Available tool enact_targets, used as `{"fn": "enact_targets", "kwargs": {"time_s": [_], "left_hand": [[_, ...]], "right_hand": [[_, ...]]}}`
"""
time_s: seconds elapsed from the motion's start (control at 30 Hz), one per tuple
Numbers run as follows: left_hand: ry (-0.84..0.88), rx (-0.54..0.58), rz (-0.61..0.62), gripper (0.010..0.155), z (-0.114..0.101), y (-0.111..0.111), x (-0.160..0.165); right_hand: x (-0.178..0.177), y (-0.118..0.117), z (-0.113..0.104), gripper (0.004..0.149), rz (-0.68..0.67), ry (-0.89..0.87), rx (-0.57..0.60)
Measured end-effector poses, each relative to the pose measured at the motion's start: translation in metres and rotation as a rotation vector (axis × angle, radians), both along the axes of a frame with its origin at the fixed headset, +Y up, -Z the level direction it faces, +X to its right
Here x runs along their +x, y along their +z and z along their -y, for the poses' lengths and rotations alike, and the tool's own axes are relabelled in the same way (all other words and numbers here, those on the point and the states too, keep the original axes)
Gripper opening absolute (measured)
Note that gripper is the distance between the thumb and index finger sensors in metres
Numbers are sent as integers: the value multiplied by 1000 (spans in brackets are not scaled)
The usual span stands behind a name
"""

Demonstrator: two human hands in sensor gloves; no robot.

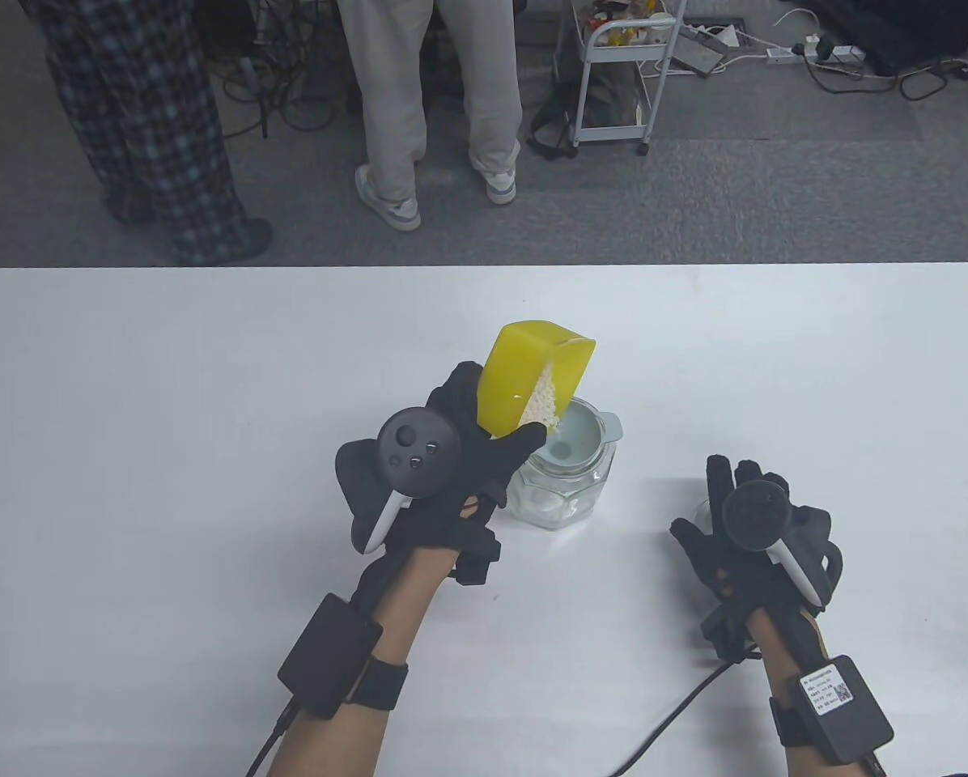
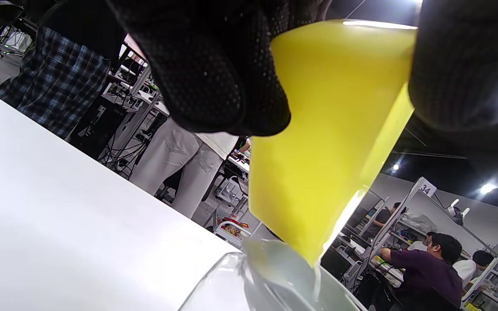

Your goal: Transfer rice through funnel into glass jar

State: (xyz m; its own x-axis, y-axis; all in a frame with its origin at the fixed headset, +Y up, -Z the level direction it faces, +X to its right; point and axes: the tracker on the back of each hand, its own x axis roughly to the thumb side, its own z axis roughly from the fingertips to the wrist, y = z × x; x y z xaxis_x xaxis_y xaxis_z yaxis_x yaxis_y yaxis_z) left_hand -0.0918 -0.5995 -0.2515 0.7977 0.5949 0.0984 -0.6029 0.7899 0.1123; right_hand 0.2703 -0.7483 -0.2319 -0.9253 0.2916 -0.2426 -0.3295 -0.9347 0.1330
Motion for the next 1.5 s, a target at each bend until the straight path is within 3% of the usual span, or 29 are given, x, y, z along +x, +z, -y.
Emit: {"fn": "enact_targets", "kwargs": {"time_s": [1.5], "left_hand": [[-150, 190, 41, 95, 8, 13, 14]], "right_hand": [[-1, 0, 0, 89, -1, 5, -3]]}}
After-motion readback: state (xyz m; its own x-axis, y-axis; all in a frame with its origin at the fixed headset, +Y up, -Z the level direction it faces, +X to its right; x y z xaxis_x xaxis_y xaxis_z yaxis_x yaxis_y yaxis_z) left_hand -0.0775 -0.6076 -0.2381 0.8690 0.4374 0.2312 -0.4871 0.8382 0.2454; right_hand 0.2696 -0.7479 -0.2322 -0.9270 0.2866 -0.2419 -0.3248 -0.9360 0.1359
